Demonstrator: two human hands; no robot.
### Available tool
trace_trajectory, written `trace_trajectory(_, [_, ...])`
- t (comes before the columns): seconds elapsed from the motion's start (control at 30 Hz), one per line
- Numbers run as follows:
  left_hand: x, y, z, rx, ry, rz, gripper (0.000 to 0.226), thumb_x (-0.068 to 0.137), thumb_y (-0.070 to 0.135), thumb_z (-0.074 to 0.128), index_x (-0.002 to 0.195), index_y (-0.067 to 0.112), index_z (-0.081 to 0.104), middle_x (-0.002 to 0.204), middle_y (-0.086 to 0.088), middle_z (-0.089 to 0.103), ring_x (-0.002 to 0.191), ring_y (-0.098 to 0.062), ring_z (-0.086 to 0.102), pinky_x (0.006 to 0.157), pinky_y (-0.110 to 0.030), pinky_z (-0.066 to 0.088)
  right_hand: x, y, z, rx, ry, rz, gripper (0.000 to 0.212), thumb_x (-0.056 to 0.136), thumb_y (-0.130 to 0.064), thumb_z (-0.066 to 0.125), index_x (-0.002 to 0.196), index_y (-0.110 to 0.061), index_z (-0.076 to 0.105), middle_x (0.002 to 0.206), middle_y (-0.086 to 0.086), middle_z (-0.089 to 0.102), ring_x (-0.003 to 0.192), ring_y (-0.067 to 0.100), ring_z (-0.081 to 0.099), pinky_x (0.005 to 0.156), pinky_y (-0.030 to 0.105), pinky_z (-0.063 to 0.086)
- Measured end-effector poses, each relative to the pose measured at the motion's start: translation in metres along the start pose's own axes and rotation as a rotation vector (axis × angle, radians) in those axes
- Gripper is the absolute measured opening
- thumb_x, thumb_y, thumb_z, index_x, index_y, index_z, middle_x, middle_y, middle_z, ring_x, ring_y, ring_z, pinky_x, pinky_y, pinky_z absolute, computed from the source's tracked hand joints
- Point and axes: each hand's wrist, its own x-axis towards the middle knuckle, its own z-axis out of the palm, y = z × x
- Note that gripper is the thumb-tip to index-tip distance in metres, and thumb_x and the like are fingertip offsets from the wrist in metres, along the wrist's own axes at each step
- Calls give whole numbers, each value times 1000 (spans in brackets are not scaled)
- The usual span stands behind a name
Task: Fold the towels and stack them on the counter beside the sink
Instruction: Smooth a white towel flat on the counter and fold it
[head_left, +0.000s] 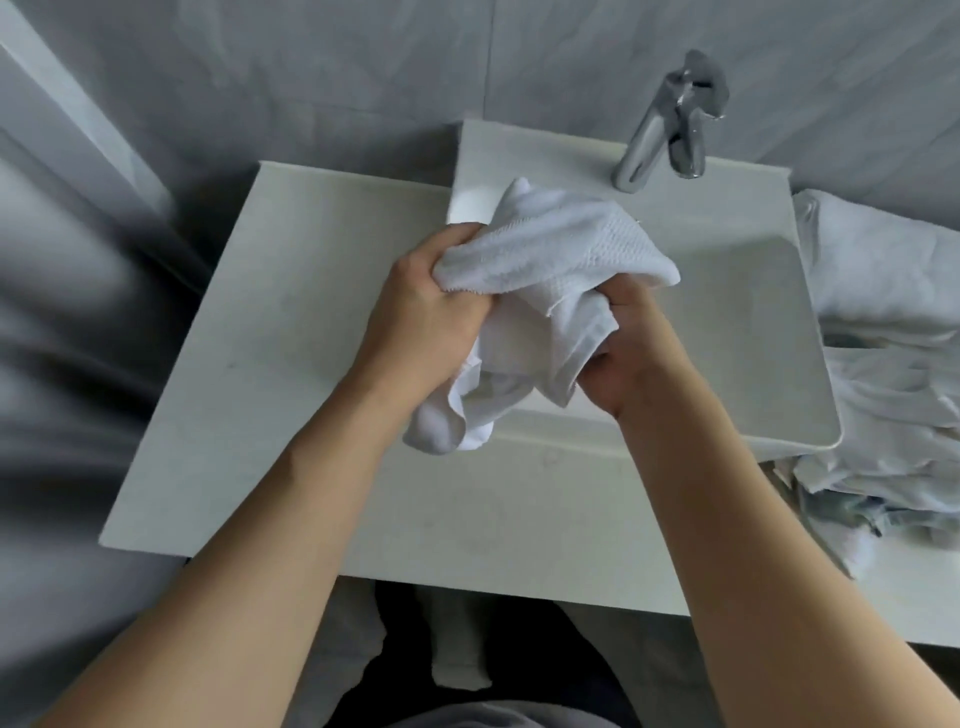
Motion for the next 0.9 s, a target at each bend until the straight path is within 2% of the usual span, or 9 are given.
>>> trace_trajectory(0.1, [4, -15, -33, -5, 23, -42, 11, 93, 24, 60, 91, 33, 68, 85, 11, 71, 78, -10, 65, 68, -30, 51, 5, 11, 24, -136, -63, -46, 32, 83, -32, 62, 107, -12, 57, 88, 17, 49, 79, 30, 50, 67, 36, 39])
trace_trajectory(0.23, [1, -40, -80, -19, 128, -129, 12, 90, 24, 63, 92, 36, 67, 86, 14, 71, 83, -10, 68, 72, -33, 54, 15, 39, 73, -179, -200, -78, 14, 92, -13, 53, 98, -1, 58, 79, 13, 53, 73, 26, 52, 64, 31, 41])
trace_trajectory(0.33, [-1, -71, -121, -45, 185, -236, 15, 83, 18, 64, 79, 32, 64, 78, 9, 68, 78, -15, 64, 71, -39, 51, 27, 69, 112, -178, -259, -103, 38, 83, -13, 63, 113, 6, 50, 98, 19, 54, 86, 31, 55, 68, 34, 45])
trace_trajectory(0.43, [4, -107, -153, -78, 201, -380, 11, 82, 14, 65, 93, 13, 65, 93, -12, 71, 87, -32, 69, 74, -49, 55, 51, 107, 137, -143, -124, -39, 77, 71, -21, 77, 137, -20, 38, 130, 8, 58, 109, 22, 66, 87, 41, 56])
trace_trajectory(0.5, [12, -140, -166, -30, 185, -493, 15, 83, 16, 63, 97, 14, 66, 93, -9, 72, 91, -32, 69, 79, -50, 57, 67, 133, 149, -226, -45, -41, 90, 62, -28, 80, 138, -39, 33, 140, 0, 47, 119, 20, 59, 94, 45, 53])
trace_trajectory(0.6, [25, -190, -186, 361, -18, -619, 33, 84, 26, 60, 117, 26, 57, 107, 1, 68, 100, -27, 64, 82, -43, 54, 88, 174, 156, -314, 97, 78, 105, 57, -35, 79, 143, -52, 22, 147, -2, 33, 125, 23, 51, 102, 48, 45])
trace_trajectory(0.67, [29, -215, -195, 614, -28, -559, 68, 83, 29, 66, 144, 24, 36, 135, -6, 50, 118, -31, 51, 91, -40, 46, 91, 197, 155, -392, 161, 148, 103, 68, -31, 78, 150, -41, 16, 147, 1, 33, 124, 24, 51, 99, 41, 45])
trace_trajectory(0.77, [36, -235, -197, 843, 18, -97, 88, 72, 33, 78, 147, 20, 34, 138, -12, 41, 125, -37, 39, 103, -46, 36, 92, 220, 155, -534, 236, 178, 100, 72, -30, 73, 153, -29, 15, 142, 4, 41, 117, 23, 55, 91, 37, 51])
trace_trajectory(0.9, [46, -253, -192, 1054, -426, -91, 90, 69, 69, 67, 139, 27, 31, 143, -1, 27, 134, -30, 30, 109, -49, 31, 93, 227, 160, -810, 316, 52, 42, 87, -18, 56, 127, -27, 47, 109, -7, 61, 95, 18, 59, 77, 29, 50])
